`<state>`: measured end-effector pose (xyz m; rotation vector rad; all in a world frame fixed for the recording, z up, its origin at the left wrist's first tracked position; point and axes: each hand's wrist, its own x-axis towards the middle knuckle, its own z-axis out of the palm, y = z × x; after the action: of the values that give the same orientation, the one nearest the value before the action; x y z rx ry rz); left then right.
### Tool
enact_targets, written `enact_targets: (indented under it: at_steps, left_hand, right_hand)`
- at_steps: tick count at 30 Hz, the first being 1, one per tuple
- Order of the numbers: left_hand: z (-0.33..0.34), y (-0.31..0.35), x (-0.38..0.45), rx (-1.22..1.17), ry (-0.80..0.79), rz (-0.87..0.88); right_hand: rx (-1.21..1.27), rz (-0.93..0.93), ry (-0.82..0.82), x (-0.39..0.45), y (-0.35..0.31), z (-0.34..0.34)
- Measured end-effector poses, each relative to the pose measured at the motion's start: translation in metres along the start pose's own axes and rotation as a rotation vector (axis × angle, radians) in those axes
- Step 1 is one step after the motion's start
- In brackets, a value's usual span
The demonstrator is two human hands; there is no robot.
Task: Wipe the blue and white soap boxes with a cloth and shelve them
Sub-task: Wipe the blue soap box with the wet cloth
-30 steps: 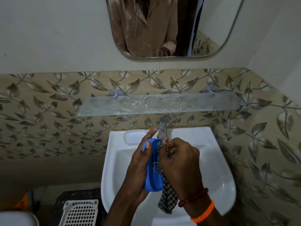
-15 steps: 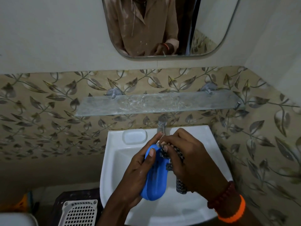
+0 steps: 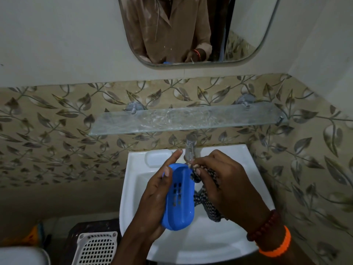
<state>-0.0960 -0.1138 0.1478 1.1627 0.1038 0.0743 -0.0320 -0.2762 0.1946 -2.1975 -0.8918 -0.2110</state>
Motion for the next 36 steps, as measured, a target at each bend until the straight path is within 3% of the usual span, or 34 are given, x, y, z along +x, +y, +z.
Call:
enact_targets:
  at_steps: [4,9,17,24,31,36]
  left_hand:
    - [-0.006,0.004,0.012,-0.347,0.086,-0.023]
    - [-0.006,0.001,0.019,-0.374,0.12,-0.047]
    - [0.005,-0.001,0.016,-0.321,0.034,-0.094]
    - [0.0,0.006,0.021,-0.315,0.085,-0.038]
    - [0.003,-0.001,0.018,-0.281,0.089,-0.006]
    - [0.005,0.0,0.019,-0.318,0.138,0.004]
  right_hand:
    - [0.061,0.034,-0.08,-0.018,-0.009,0.017]
    - [0.143,0.017,-0.248,-0.037,-0.021,0.021]
    - [0.05,0.058,-0.053,-0.01,-0.021,0.022]
    - [0.187,-0.099,-0.323,-0.023,-0.025,0.018]
    - [-0.171,-0.134,-0.545,-0.013,-0.009,0.002]
    - [-0.207,-0.051,-0.37,-0.001,0.0,-0.003]
